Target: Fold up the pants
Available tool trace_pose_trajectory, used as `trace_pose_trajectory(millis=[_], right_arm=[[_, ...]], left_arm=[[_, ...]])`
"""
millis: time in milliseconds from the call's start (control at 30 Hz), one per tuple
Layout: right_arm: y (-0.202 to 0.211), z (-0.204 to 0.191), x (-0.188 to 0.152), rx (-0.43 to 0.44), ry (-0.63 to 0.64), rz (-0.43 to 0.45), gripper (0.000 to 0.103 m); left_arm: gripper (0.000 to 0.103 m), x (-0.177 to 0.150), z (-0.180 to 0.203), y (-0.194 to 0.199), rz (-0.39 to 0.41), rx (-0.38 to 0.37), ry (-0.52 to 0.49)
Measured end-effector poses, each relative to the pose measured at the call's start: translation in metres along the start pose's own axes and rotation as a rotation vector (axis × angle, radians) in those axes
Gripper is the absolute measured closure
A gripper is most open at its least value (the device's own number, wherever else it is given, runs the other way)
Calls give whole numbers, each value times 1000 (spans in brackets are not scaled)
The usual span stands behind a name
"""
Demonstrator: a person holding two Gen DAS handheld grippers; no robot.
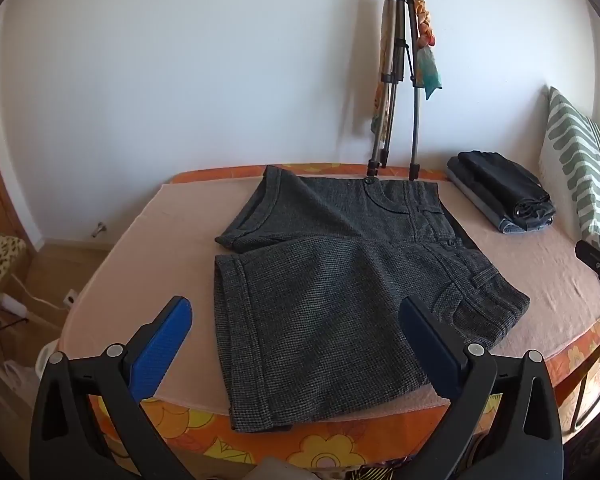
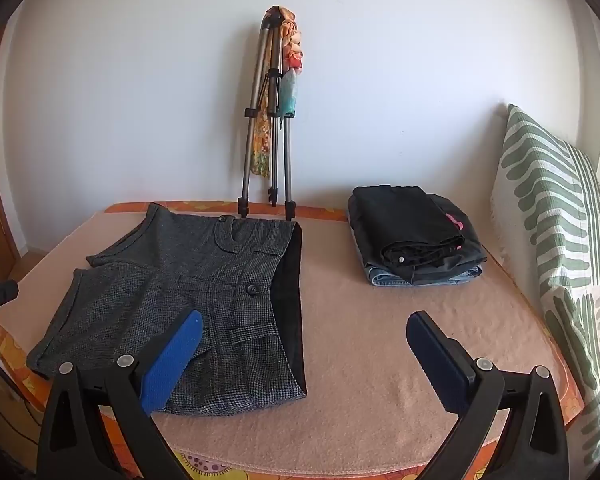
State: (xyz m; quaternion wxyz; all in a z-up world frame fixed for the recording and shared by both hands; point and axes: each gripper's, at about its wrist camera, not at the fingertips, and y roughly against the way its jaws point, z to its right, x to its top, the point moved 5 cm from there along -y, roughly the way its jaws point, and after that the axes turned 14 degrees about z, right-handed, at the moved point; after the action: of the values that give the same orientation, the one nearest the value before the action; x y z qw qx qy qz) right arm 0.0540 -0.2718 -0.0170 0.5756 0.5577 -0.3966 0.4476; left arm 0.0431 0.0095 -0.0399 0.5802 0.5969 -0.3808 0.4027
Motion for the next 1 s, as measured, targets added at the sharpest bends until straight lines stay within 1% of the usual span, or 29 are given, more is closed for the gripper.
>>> trace_pose_trajectory(millis=[200, 300, 1000], right_arm=[[-6, 0, -2, 16, -4, -16, 0], [-6, -2, -2, 22, 1, -11, 0], [-9, -5, -8, 31, 15, -21, 0]], left_arm=[[0, -2, -1, -2, -2, 10, 3], [0, -2, -2, -2, -3, 12, 7], [0, -2, -6, 0, 4, 26, 16]])
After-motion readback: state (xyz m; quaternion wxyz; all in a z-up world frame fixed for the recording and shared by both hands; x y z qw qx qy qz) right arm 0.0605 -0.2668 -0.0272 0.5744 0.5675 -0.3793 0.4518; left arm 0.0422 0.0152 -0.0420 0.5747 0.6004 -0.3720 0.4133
